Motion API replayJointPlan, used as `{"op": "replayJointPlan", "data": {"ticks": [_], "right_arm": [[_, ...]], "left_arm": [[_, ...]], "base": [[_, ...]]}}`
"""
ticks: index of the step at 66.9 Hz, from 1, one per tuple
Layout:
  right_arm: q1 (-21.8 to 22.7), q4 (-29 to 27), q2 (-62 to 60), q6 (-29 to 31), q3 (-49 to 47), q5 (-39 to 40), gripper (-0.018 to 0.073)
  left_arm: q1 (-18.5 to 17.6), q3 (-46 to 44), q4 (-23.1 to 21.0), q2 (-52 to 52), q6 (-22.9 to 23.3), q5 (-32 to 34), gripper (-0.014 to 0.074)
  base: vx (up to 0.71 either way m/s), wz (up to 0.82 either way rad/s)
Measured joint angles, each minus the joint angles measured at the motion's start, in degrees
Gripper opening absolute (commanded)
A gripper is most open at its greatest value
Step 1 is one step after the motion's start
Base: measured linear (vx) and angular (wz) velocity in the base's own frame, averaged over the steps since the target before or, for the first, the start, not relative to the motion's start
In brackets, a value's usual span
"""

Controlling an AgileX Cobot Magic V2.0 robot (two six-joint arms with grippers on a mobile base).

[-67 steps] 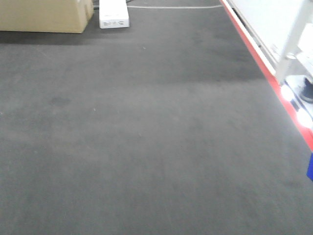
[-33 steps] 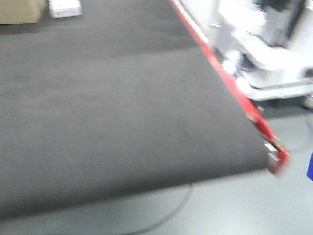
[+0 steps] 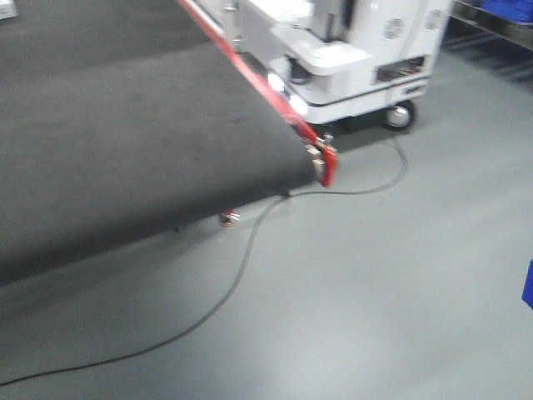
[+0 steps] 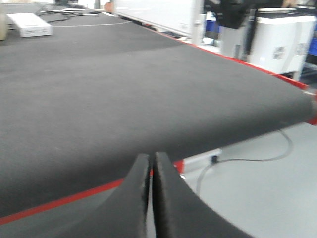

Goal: Pour parts from conveyor to right shelf
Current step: 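Drive away from the conveyor holding the block in the right gripper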

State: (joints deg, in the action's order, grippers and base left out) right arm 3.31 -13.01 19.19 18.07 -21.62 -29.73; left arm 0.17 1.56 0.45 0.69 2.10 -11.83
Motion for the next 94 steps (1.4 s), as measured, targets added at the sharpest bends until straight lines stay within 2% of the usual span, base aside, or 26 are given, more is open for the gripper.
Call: {"op": "replayJointPlan", "data": {"ticks": [24,64,94], "right_arm": [[0.00,0.00,0.00,0.00,0.00,0.00,-0.0005],[0.00,0.00,0.00,0.00,0.00,0.00,-0.0005],[0.00,0.00,0.00,0.00,0.00,0.00,-0.0005]], "left_arm": [[0.00,0.00,0.00,0.00,0.00,0.00,-0.0006],[0.00,0.00,0.00,0.00,0.00,0.00,-0.0006],[0.00,0.00,0.00,0.00,0.00,0.00,-0.0006]], "base": [[-0.38,-0.61],[-0.30,-0.89],[-0.21,-0.53]]}}
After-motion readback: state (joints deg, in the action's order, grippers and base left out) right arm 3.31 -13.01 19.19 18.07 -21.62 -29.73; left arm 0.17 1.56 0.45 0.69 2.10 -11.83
